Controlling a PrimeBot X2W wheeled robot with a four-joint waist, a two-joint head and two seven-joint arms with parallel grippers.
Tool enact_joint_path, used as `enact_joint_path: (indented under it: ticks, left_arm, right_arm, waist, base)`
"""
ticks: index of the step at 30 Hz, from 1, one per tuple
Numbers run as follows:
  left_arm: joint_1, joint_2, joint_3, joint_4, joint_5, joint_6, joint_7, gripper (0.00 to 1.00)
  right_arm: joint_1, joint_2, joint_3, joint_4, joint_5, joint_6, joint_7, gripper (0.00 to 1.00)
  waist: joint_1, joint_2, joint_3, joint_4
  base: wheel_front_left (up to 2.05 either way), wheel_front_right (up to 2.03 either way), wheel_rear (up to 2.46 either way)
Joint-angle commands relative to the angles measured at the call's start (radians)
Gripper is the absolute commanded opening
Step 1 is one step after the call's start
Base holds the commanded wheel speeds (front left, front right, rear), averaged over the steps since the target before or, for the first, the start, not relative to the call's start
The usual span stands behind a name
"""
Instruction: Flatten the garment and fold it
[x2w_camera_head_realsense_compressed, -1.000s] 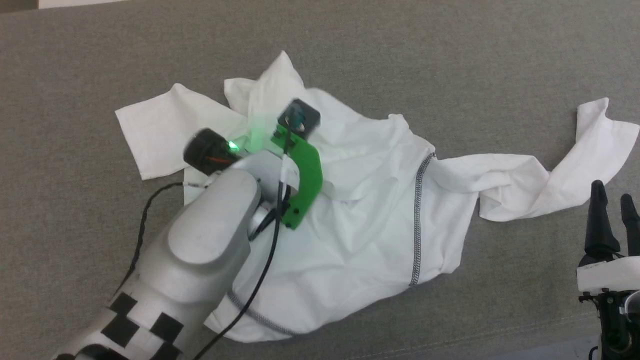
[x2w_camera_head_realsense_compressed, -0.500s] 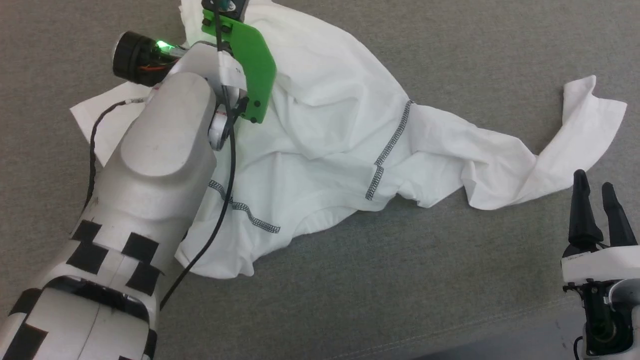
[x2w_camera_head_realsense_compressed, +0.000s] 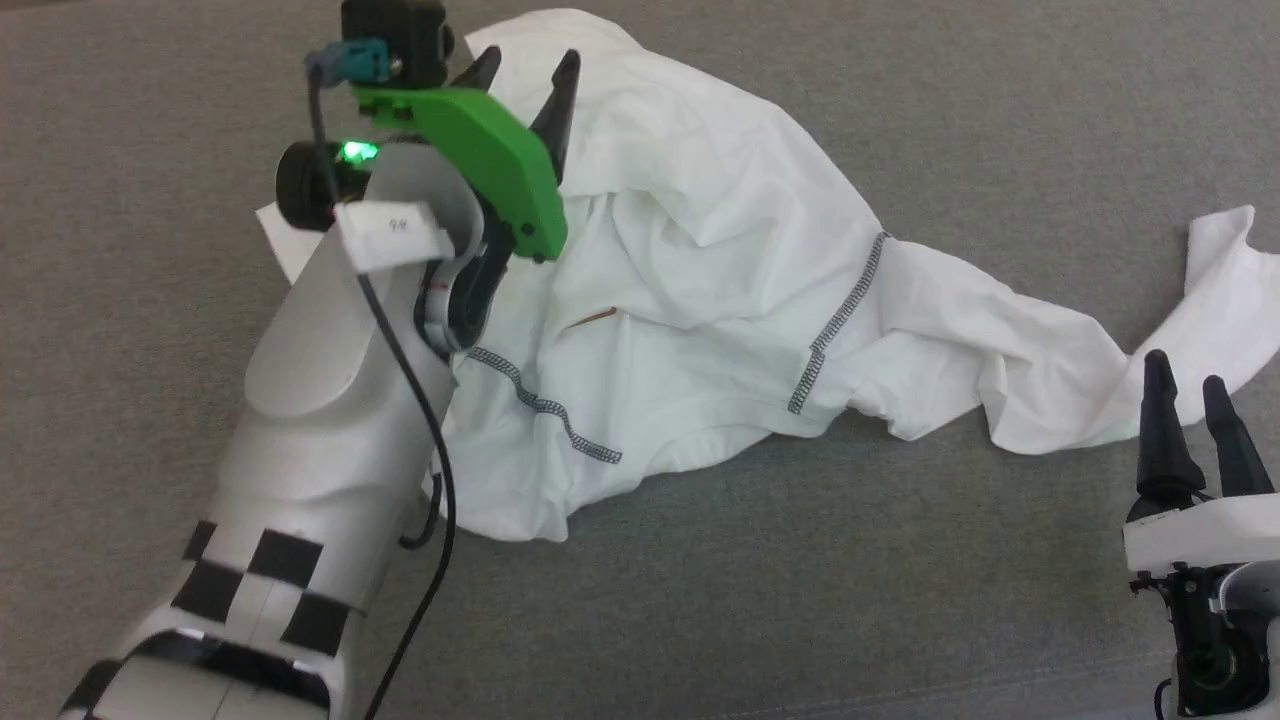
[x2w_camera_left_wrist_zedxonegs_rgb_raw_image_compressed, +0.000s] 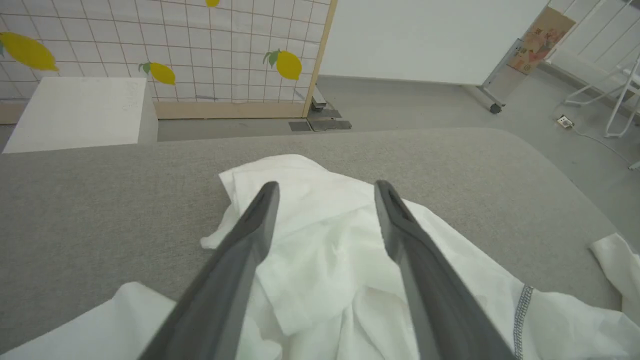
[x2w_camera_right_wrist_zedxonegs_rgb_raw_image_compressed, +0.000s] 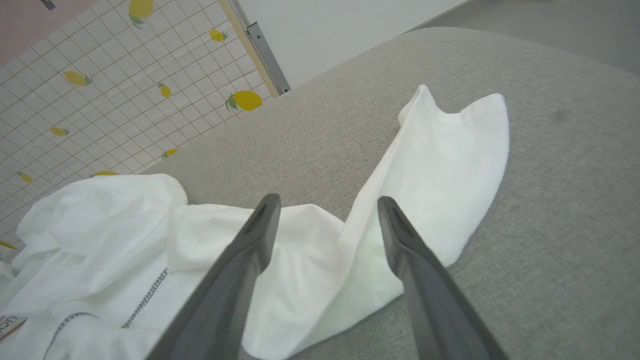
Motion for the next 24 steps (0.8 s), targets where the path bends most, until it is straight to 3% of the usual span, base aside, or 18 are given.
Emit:
enact_joint_path:
  ticks: [1,5,8,13,17,24]
  left_arm:
    - [0.054,0.023,0.016,-0.025,-0.014,0.018,-0.019,1.0]
    - [0.198,0.06,0.061,-0.13,-0.044,0.074,-0.032,1.0]
    - [0.311,0.092,0.06,-0.195,-0.051,0.134,0.055,1.0]
    - [0.413,0.121,0.024,-0.286,-0.078,0.177,0.25,1.0]
    - [0.433,0.135,-0.018,-0.312,-0.067,0.189,0.338,1.0]
    - [0.388,0.117,-0.058,-0.263,-0.044,0.177,0.344,1.0]
  right_arm:
    - [0.008,0.001,-0.002,-0.008,-0.008,-0.001,0.008,1.0]
    - [0.025,0.001,-0.005,-0.02,-0.016,-0.001,0.027,1.0]
    - [0.035,0.001,-0.013,-0.029,-0.018,-0.001,0.035,1.0]
    - [0.038,0.001,-0.017,-0.038,-0.021,-0.001,0.046,1.0]
    - [0.026,0.001,-0.007,-0.039,-0.019,-0.001,0.051,1.0]
    - [0.026,0.001,-0.01,-0.035,-0.01,-0.001,0.047,1.0]
  waist:
    - [-0.0001,0.0,-0.078,0.085]
    - [-0.0001,0.0,-0.113,0.134]
    - [-0.0001,0.0,-0.129,0.169]
    - [-0.0001,0.0,-0.134,0.198]
    - [-0.0001,0.0,-0.129,0.19]
    - [-0.0001,0.0,-0.104,0.136]
  base:
    - [0.0,0.0,0.0]
    - [0.0,0.0,0.0]
    - [0.0,0.0,0.0]
    - [0.0,0.0,0.0]
    - [0.0,0.0,0.0]
    - [0.0,0.0,0.0]
